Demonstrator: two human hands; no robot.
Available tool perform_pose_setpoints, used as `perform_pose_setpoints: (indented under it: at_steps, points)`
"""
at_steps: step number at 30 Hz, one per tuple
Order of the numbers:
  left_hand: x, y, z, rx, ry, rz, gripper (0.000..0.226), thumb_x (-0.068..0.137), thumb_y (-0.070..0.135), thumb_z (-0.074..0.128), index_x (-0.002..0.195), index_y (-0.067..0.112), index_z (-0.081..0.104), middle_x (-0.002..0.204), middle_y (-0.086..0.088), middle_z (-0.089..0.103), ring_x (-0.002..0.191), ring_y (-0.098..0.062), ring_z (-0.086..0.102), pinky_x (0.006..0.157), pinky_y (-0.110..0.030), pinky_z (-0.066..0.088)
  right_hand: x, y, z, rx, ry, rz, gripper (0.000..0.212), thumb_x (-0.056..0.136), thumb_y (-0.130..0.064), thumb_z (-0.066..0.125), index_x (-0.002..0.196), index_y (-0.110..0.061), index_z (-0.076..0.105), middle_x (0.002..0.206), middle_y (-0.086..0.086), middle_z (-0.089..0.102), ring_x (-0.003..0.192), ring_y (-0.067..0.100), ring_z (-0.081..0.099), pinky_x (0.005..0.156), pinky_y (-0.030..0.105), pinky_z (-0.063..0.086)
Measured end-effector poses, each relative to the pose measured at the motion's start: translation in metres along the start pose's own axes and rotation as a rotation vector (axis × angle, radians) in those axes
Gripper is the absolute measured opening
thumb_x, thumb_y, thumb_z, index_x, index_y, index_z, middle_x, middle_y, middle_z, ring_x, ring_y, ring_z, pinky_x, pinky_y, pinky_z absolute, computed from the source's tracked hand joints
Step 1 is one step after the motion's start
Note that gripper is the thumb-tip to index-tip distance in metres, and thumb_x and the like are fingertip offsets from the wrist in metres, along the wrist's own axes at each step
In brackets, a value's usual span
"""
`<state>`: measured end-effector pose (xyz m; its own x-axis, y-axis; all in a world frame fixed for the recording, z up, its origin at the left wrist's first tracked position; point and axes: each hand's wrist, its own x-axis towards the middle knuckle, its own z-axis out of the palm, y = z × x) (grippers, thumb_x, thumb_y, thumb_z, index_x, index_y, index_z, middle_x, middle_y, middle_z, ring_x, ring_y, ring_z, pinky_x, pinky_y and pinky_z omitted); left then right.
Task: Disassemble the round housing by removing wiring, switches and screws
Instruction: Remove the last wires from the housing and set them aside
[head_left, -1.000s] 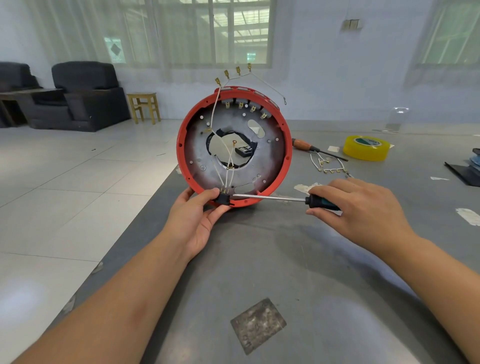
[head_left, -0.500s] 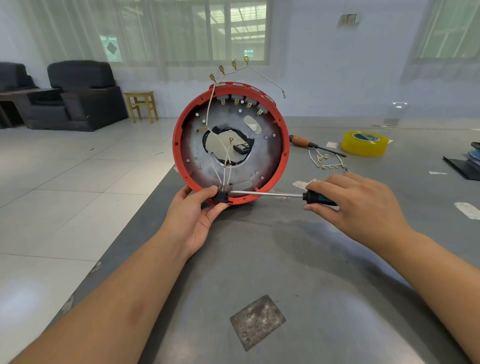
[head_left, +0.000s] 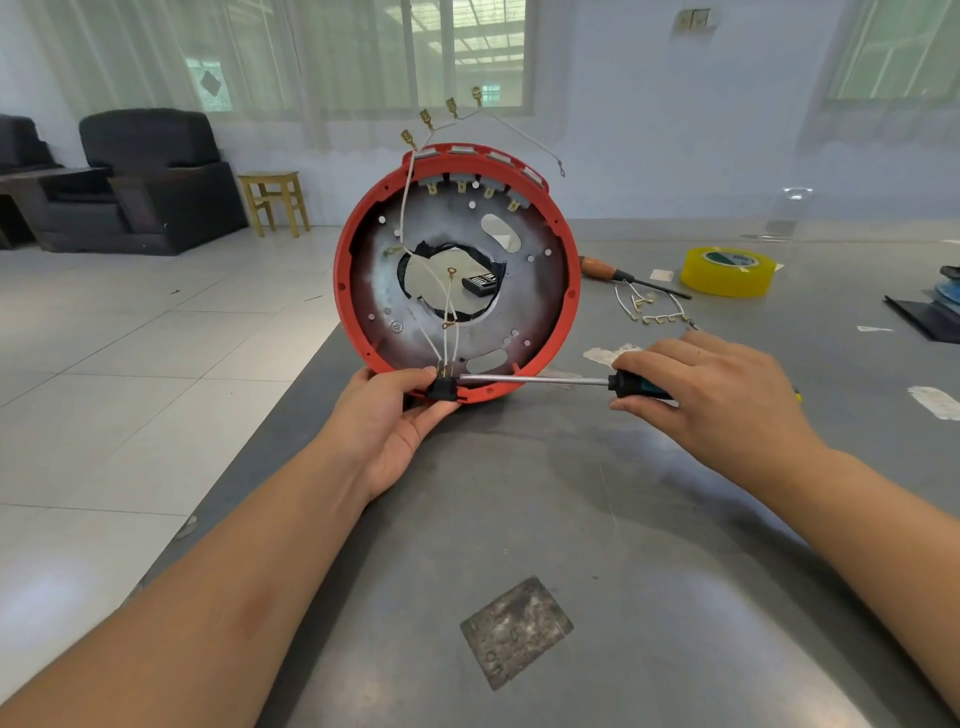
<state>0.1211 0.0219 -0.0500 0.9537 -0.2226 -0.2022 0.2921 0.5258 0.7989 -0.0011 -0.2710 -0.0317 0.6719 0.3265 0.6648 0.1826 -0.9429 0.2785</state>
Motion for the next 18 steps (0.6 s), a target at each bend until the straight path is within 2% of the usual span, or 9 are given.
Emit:
perform_pose_setpoints:
  at_steps: [3, 9, 14, 18]
  points:
    - [0.000, 0.001, 0.000, -0.009, 0.008, -0.010, 0.045, 0.097, -0.011, 0.057, 0.141, -0.007, 0.050, 0.127, -0.028, 0.066, 0.088, -0.033, 0.080, 0.067, -0.038, 0.065, -0.001, -0.005, 0.001, -0.009, -0.011, 0.010, 0.036, 0.090, -0.049, 0.064, 0.113, -0.022, 0.069, 0.092, -0.002, 0.072, 0.078, 0.027, 0.063, 0.055, 0.033, 0.048]
    - [0.001, 0.000, 0.000, -0.010, 0.026, -0.016, 0.047, 0.097, -0.009, 0.057, 0.143, -0.006, 0.050, 0.120, -0.024, 0.068, 0.084, -0.031, 0.080, 0.066, -0.038, 0.065, -0.003, -0.013, -0.001, -0.009, -0.031, 0.046, 0.035, 0.088, -0.049, 0.065, 0.106, -0.019, 0.069, 0.086, 0.001, 0.072, 0.074, 0.028, 0.063, 0.053, 0.032, 0.047]
    - [0.000, 0.001, 0.000, -0.037, 0.030, -0.008, 0.048, 0.096, -0.010, 0.057, 0.143, -0.006, 0.050, 0.132, -0.028, 0.066, 0.092, -0.034, 0.079, 0.069, -0.039, 0.065, -0.004, -0.022, -0.004, 0.022, -0.079, 0.114, 0.034, 0.086, -0.052, 0.064, 0.101, -0.022, 0.067, 0.083, -0.001, 0.071, 0.076, 0.025, 0.065, 0.052, 0.036, 0.054]
    - [-0.002, 0.001, 0.001, -0.061, 0.047, 0.010, 0.049, 0.095, -0.010, 0.058, 0.143, -0.005, 0.049, 0.131, -0.028, 0.065, 0.087, -0.033, 0.080, 0.068, -0.039, 0.065, -0.004, -0.028, -0.004, 0.060, -0.092, 0.149, 0.033, 0.085, -0.054, 0.063, 0.097, -0.023, 0.064, 0.080, -0.003, 0.070, 0.074, 0.025, 0.064, 0.051, 0.035, 0.052]
